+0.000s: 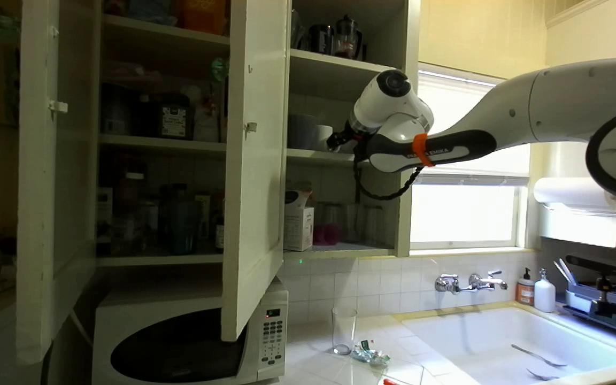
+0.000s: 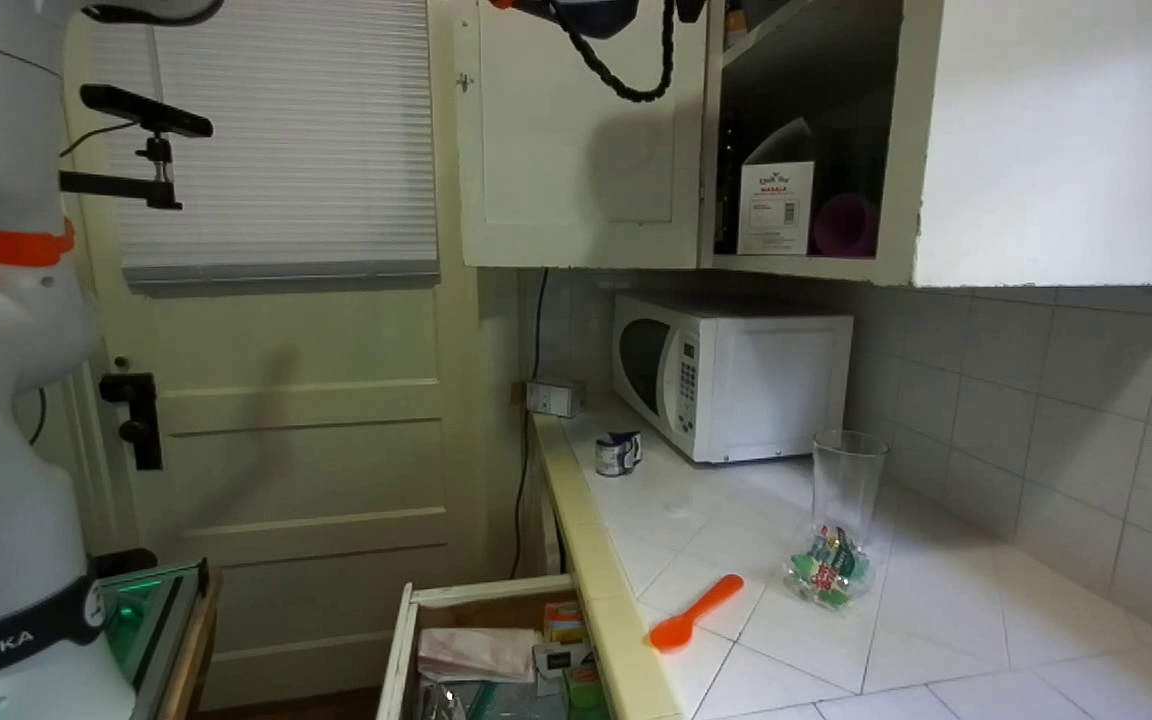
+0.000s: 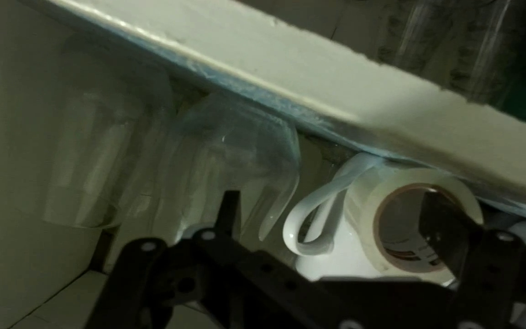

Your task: Put the tape on the counter.

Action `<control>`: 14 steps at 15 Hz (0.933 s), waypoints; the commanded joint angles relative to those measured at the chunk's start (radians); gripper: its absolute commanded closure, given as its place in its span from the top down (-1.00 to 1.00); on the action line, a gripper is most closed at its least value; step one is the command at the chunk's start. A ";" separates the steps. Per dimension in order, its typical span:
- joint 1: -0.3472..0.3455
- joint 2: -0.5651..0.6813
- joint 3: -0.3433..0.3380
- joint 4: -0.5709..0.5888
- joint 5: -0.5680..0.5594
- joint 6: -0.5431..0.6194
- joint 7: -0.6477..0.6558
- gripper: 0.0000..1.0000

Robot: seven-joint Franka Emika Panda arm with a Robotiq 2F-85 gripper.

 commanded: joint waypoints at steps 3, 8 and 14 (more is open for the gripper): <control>0.018 0.069 0.001 0.089 -0.020 -0.007 -0.029 0.84; 0.030 0.101 0.000 0.127 -0.018 -0.009 -0.057 -0.16; 0.055 0.074 -0.010 0.106 -0.059 -0.019 -0.028 -1.00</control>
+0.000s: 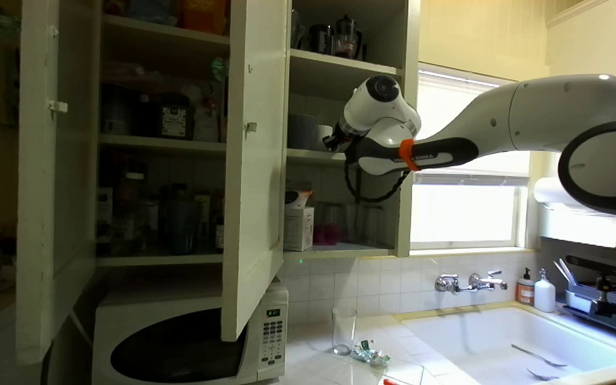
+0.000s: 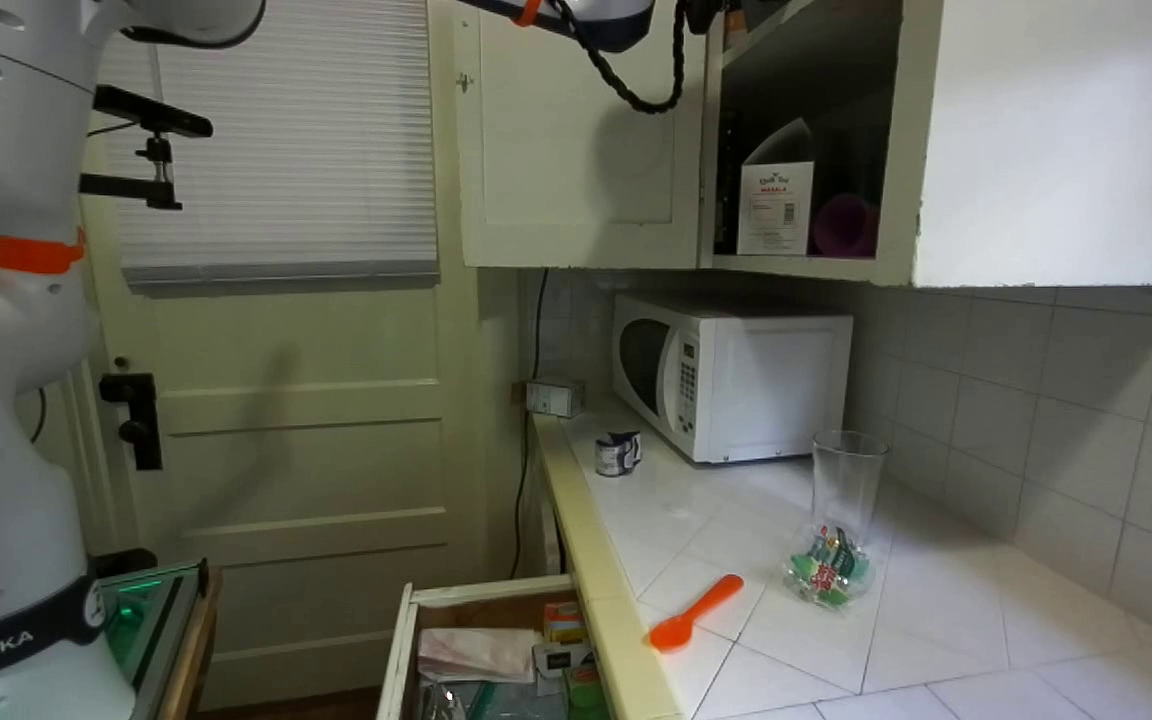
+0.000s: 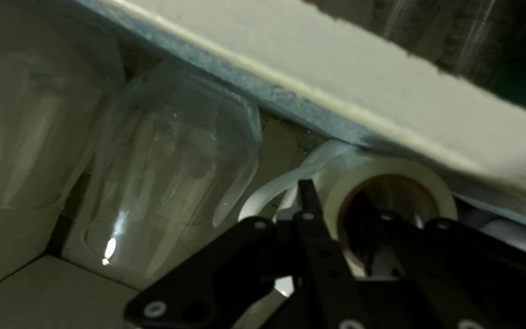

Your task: Put the tape on the counter.

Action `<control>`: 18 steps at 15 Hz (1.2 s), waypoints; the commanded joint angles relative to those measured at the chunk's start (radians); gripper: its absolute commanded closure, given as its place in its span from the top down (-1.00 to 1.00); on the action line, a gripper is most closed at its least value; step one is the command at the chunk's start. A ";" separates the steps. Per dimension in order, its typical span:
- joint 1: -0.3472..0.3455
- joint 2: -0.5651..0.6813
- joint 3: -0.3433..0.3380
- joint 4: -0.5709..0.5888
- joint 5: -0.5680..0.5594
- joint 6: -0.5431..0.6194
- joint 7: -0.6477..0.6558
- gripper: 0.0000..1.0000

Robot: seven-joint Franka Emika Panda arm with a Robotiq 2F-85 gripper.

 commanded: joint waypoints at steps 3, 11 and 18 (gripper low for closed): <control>0.041 -0.064 -0.018 -0.043 -0.111 -0.023 0.083 -0.92; 0.041 -0.276 -0.008 -0.255 -0.132 -0.134 0.135 -0.92; 0.115 -0.540 -0.069 -0.593 0.327 -0.072 -0.405 -0.92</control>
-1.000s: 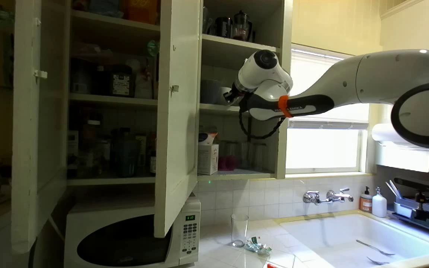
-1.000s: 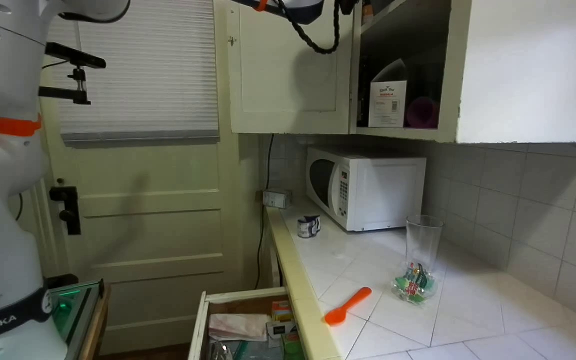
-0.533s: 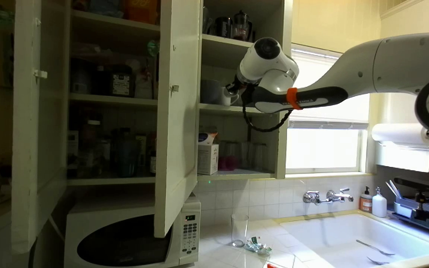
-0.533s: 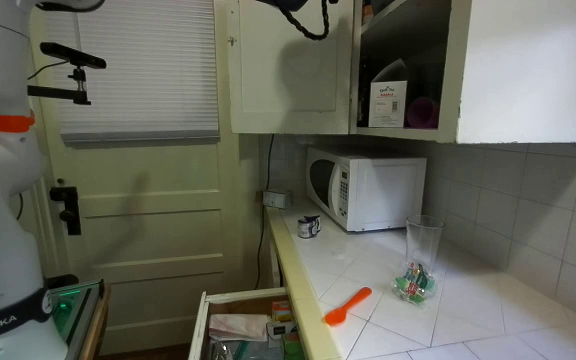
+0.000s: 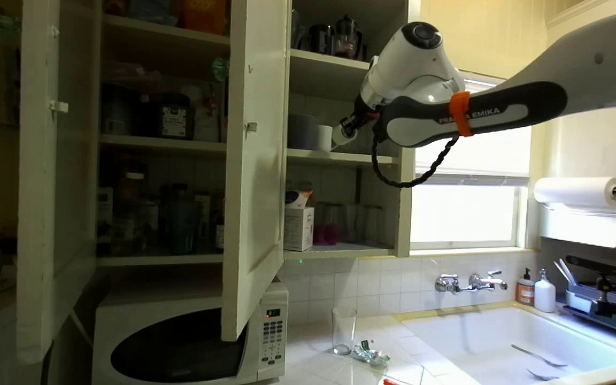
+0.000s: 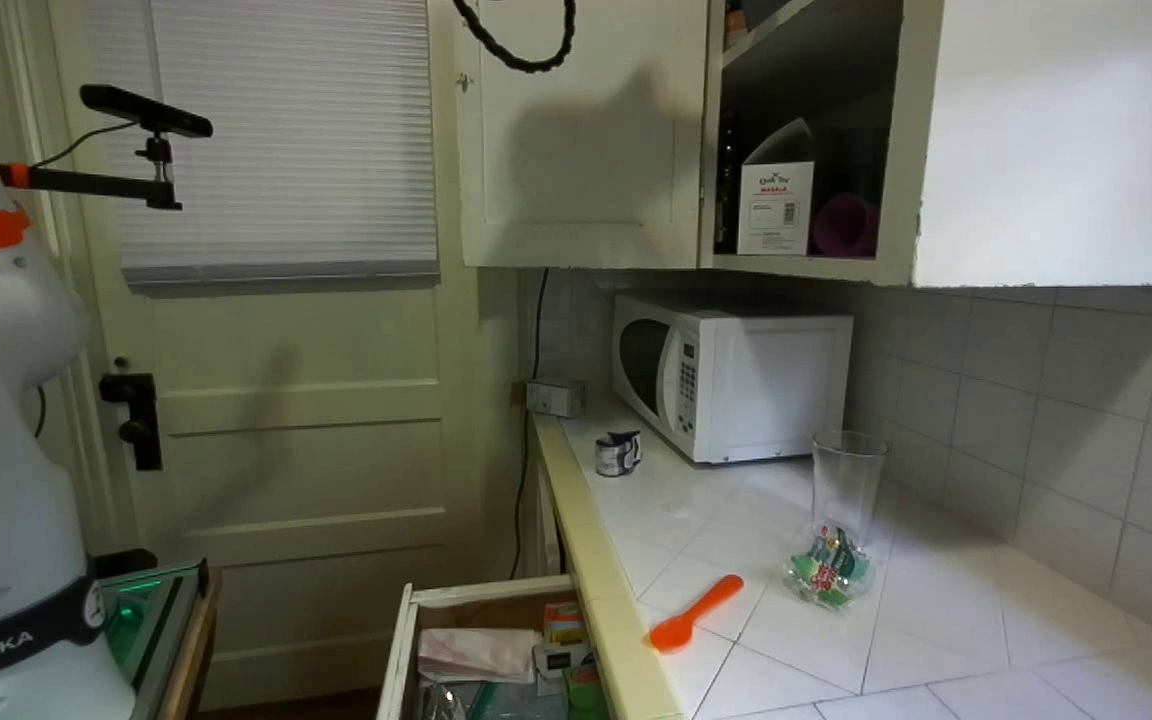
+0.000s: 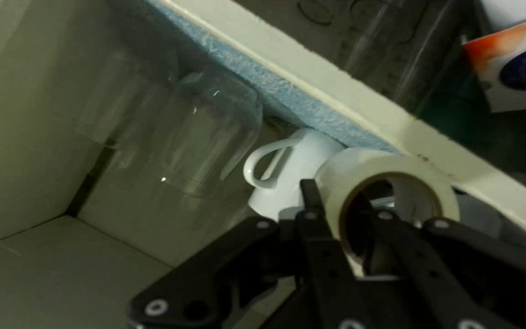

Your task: Put the tape on the counter.

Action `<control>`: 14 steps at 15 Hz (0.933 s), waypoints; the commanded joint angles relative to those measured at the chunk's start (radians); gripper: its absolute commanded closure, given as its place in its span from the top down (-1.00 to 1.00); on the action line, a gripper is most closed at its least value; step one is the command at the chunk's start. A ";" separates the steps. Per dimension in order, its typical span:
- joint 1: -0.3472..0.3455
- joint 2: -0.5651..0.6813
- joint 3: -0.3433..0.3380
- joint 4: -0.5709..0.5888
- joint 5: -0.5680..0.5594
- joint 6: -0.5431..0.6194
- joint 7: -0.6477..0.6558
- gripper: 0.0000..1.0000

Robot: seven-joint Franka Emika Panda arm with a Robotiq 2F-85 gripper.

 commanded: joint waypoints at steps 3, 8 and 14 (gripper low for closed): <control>0.091 -0.225 -0.070 -0.320 0.337 -0.014 -0.415 -0.92; 0.140 -0.308 -0.148 -0.504 0.561 -0.141 -0.636 -0.92; 0.028 -0.291 -0.230 -0.736 0.558 -0.212 -0.610 -0.92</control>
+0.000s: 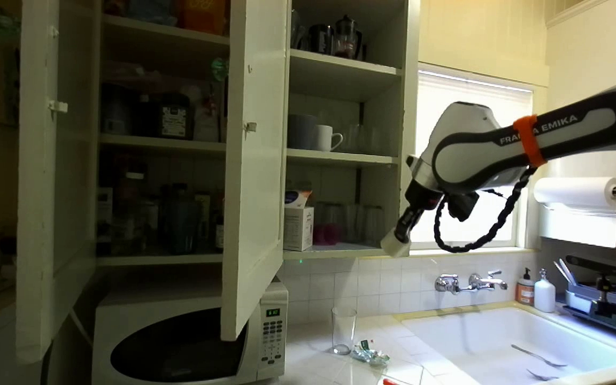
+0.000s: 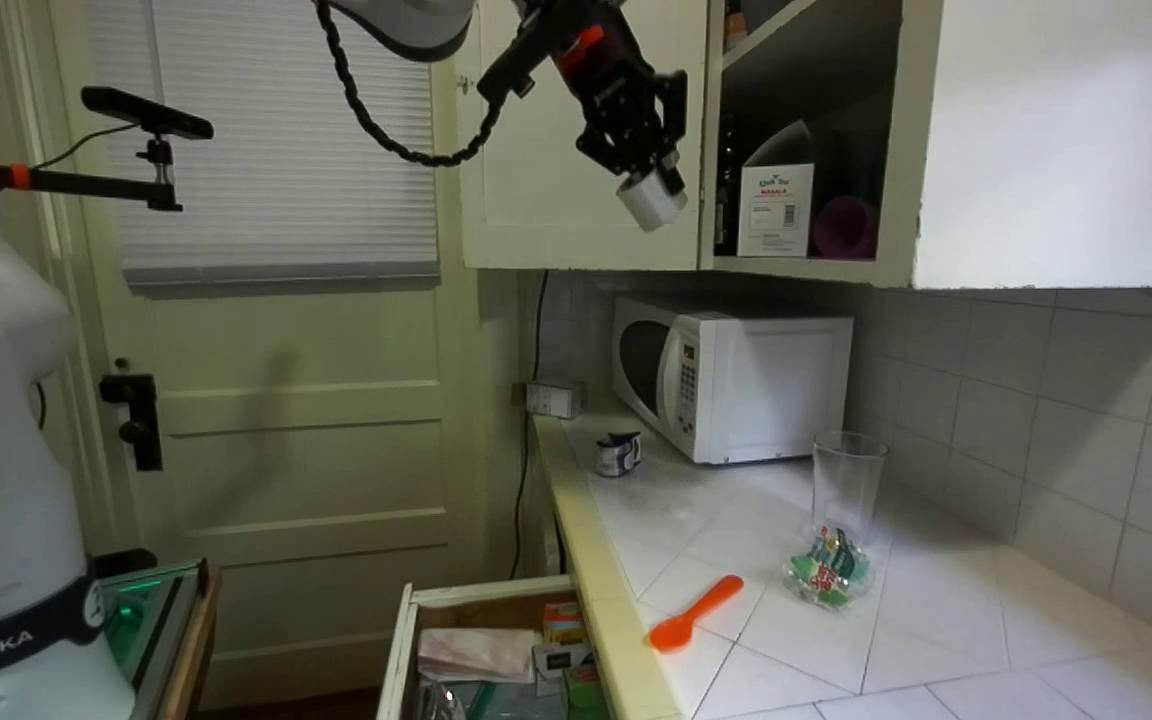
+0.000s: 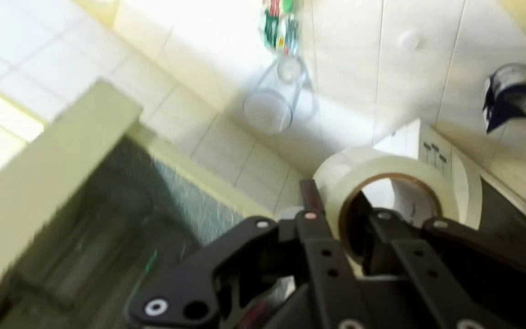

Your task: Put the tape on the counter.

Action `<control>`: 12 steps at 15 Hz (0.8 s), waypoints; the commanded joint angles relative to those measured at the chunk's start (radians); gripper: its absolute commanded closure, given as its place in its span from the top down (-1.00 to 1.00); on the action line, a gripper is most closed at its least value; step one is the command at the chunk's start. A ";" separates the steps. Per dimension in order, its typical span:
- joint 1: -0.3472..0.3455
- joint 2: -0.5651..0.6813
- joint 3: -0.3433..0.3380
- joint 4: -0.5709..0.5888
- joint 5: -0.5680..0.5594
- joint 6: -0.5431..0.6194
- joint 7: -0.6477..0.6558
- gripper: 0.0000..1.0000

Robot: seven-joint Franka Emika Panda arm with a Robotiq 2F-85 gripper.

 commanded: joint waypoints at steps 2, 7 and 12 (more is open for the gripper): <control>-0.127 0.016 -0.013 -0.204 -0.070 0.011 0.087 -0.92; -0.233 0.135 0.027 -0.310 -0.178 -0.006 0.337 -0.92; -0.251 0.290 0.002 -0.209 -0.101 -0.066 0.501 -0.92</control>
